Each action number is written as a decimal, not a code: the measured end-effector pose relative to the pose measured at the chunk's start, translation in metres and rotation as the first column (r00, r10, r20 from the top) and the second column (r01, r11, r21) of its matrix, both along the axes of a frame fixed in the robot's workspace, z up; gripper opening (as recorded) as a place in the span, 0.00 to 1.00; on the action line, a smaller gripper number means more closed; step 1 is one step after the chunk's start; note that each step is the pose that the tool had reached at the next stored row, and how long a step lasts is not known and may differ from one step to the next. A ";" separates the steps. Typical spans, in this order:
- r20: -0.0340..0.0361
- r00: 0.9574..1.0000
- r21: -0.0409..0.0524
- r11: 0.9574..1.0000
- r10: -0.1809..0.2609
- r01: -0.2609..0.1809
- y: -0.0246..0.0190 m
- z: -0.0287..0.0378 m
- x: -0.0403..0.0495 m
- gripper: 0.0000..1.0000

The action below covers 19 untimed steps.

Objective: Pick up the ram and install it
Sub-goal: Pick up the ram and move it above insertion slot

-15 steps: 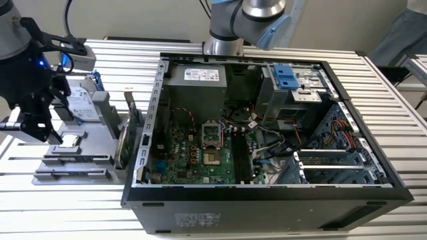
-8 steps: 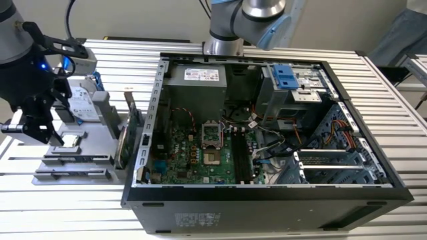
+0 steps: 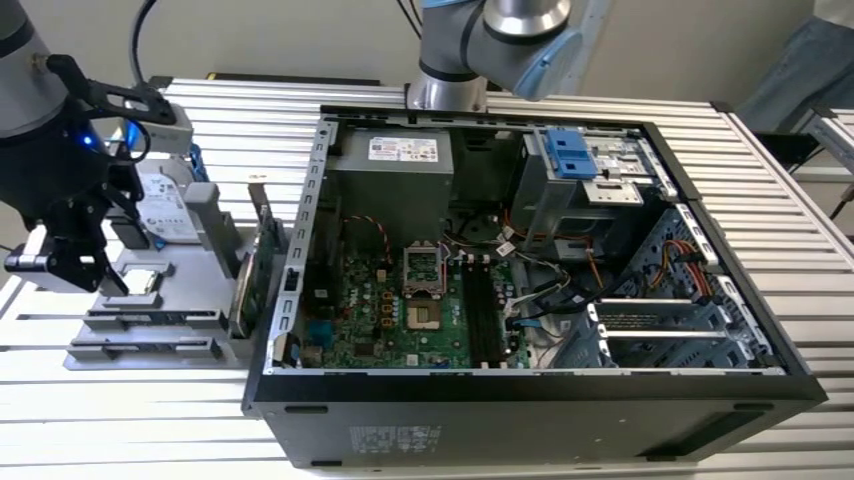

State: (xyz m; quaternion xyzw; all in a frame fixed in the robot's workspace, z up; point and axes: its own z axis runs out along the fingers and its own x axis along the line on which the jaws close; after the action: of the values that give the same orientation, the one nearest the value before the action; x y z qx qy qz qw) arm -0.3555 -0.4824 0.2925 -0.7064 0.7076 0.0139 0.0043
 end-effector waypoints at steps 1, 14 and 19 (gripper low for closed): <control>0.001 1.000 0.000 1.000 0.000 0.000 0.0000 -0.0007 -0.0007 1.00; 0.006 1.000 0.000 1.000 0.000 0.000 0.0002 -0.0078 -0.0040 1.00; 0.006 1.000 0.000 1.000 0.000 0.000 0.0002 -0.0084 -0.0040 1.00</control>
State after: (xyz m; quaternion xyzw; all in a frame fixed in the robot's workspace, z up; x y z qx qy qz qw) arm -0.3595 -0.4822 0.2841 -0.7065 0.7076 0.0116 0.0065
